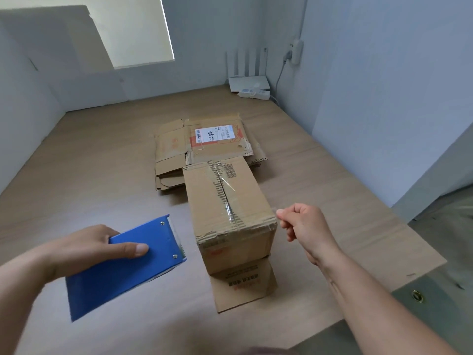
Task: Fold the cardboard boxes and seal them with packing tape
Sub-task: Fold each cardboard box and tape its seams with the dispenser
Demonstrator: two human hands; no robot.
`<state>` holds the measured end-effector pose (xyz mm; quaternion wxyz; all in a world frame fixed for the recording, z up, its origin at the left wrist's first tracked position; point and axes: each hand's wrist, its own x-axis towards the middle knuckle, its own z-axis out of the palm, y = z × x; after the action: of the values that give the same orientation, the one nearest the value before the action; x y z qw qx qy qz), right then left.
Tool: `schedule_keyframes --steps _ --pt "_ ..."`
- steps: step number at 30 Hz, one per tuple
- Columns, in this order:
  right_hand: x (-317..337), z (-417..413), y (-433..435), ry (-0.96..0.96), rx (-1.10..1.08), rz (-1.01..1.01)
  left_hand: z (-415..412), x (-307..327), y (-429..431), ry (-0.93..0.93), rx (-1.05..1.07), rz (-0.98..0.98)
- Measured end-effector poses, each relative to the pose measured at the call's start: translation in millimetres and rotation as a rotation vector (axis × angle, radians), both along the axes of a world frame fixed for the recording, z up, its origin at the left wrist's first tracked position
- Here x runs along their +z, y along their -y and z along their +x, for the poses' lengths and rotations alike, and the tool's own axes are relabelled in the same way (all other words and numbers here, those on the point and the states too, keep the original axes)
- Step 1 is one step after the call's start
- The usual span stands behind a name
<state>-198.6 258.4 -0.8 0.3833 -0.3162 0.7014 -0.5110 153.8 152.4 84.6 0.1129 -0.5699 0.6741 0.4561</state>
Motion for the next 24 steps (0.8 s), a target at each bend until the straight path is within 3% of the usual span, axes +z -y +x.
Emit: schedule_keyframes --steps 17,19,22,24 --pt "-20.6 2.7 6.9 0.062 -0.04 0.17 -33.6 -38.9 26.1 0.059 -0.076 0.108" --pt "-21.5 2.1 6.7 -0.044 -0.037 0.229 -34.4 -43.8 26.2 0.025 -0.063 0.124" --pt "-22.8 -3.7 1.6 -0.374 -0.05 0.406 -33.3 -50.2 21.7 -0.017 -0.04 0.125" --pt "-22.0 -4.3 0.7 -0.455 -0.127 0.303 -38.3 -54.3 14.1 -0.034 -0.023 0.107"
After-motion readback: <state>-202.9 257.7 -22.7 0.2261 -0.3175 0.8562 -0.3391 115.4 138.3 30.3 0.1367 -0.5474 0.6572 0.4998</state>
